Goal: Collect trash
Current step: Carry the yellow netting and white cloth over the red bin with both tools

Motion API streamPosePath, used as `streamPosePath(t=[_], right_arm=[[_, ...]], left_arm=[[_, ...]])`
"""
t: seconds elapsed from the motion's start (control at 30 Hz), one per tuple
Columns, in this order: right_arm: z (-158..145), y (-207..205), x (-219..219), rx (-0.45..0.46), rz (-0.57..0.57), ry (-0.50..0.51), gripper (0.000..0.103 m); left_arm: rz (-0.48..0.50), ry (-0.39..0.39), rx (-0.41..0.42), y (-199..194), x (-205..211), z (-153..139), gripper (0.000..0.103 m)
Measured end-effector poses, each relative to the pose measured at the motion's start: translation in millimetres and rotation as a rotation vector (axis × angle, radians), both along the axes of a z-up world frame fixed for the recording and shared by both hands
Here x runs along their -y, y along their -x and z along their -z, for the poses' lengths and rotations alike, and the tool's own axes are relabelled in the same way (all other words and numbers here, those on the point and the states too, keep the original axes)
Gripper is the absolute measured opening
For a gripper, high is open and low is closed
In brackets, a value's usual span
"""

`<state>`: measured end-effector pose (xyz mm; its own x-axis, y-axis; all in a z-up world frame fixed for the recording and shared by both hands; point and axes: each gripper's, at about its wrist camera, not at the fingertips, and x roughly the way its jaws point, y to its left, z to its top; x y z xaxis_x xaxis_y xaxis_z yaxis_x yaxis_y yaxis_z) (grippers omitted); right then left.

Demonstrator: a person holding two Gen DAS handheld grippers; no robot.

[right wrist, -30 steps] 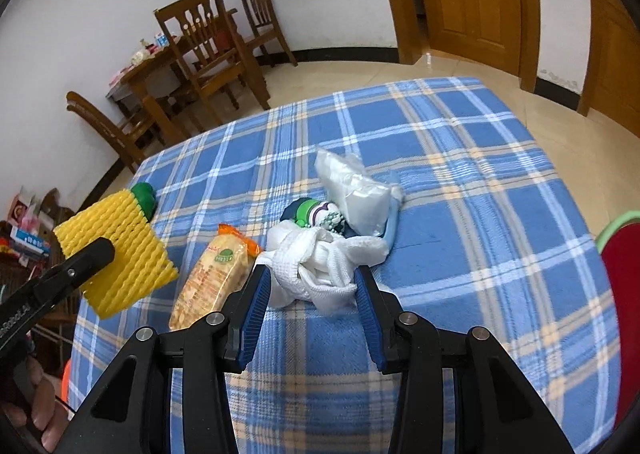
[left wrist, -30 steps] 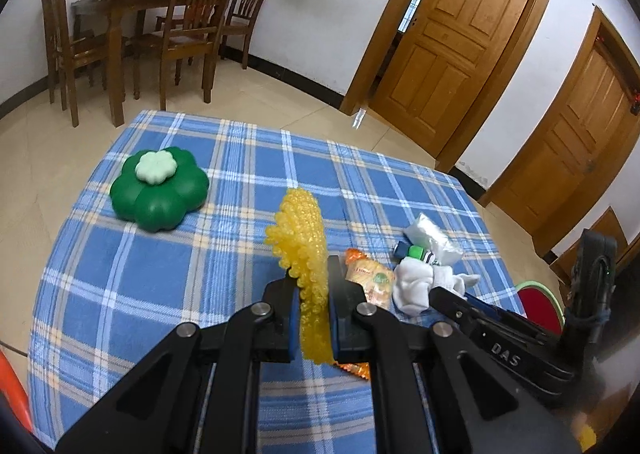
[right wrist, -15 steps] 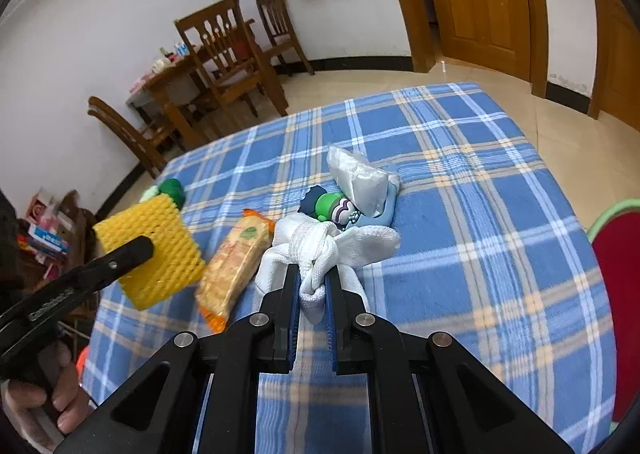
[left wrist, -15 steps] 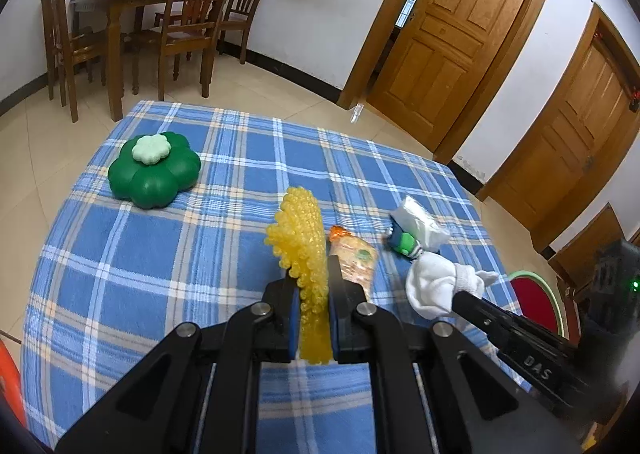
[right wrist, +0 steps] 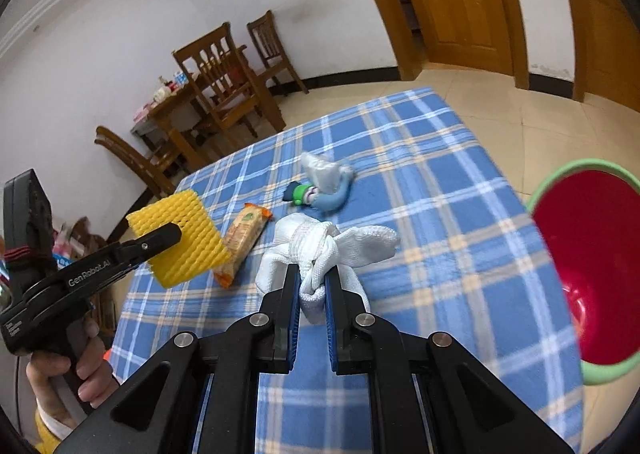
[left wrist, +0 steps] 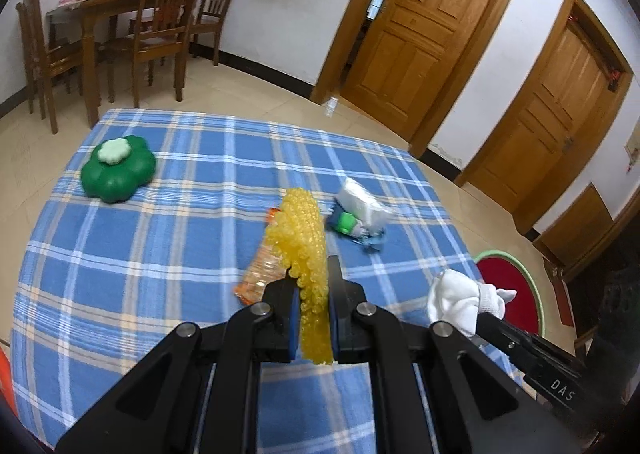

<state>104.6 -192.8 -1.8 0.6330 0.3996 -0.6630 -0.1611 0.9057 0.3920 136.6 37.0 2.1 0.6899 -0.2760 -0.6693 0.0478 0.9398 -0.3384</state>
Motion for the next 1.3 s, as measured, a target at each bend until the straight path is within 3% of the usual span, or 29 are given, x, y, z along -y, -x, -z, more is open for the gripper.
streamPosePath(t=[0.63, 1.3], right_arm=[[-8, 48, 99, 0.044, 0.25, -0.027, 0.011], [27, 58, 175, -0.051, 0.485, -0.025, 0.019]], left_arm=[[0.203, 0.008, -0.029, 6, 90, -7, 0.01], [0.426, -0.032, -0.059, -9, 192, 2, 0.01]])
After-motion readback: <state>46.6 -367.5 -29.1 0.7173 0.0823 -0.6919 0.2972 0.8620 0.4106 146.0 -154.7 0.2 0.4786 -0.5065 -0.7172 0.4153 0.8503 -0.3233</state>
